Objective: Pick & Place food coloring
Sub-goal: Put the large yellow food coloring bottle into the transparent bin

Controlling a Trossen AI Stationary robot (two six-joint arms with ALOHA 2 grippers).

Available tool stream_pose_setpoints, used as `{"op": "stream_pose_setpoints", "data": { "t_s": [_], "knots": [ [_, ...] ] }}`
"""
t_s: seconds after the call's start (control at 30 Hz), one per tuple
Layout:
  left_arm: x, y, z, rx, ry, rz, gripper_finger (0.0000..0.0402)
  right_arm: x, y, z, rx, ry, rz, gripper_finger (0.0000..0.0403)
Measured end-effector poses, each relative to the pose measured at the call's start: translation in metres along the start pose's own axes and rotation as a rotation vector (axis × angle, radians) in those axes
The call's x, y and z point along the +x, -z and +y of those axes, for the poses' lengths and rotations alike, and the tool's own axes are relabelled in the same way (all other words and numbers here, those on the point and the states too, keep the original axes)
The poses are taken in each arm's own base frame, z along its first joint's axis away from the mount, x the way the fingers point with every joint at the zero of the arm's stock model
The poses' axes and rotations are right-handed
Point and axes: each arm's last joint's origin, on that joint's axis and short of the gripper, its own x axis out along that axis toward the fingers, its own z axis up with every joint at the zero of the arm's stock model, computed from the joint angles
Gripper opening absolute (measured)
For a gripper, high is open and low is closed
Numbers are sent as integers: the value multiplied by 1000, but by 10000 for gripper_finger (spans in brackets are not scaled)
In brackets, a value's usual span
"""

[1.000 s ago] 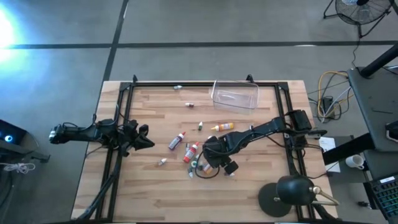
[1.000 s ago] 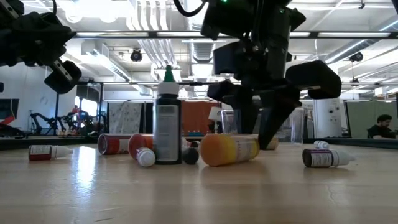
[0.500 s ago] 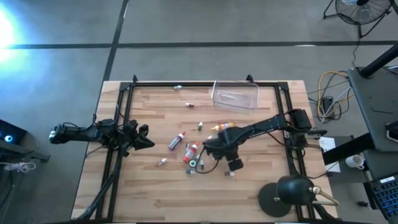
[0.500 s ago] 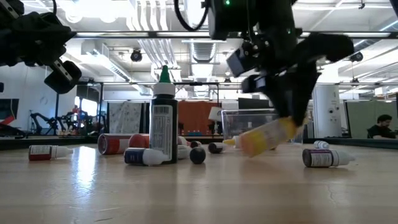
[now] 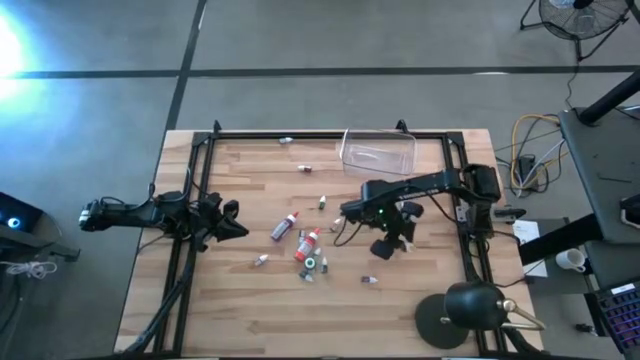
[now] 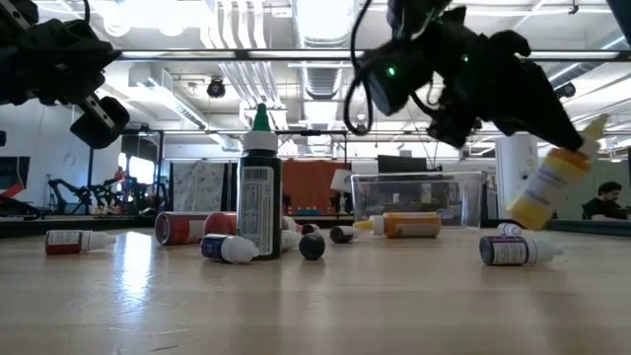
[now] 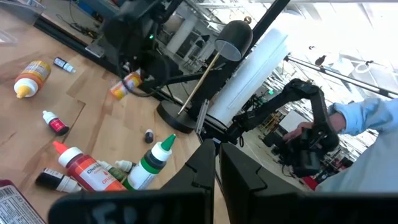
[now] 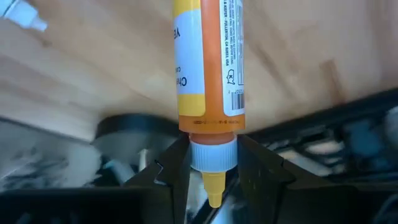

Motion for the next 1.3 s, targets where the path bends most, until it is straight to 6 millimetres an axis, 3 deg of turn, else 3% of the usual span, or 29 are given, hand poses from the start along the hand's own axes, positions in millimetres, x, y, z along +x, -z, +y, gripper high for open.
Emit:
{"op": "stream_pose_setpoints", "data": {
  "t_s": [0.3, 0.73, 1.03, 1.3],
  "knots": [
    [0, 0, 0, 0, -1, 2, 0, 37, 0, -18, 111, -164, 290, 108],
    [0, 0, 0, -1, -1, 2, 0, 72, 10, -42, 213, -183, 456, 130],
    [0, 0, 0, -1, -1, 2, 0, 76, 10, -45, 221, -178, 462, 148],
    [0, 0, 0, -1, -1, 2, 0, 64, 9, -38, 161, -160, 392, 155]
  ]
}}
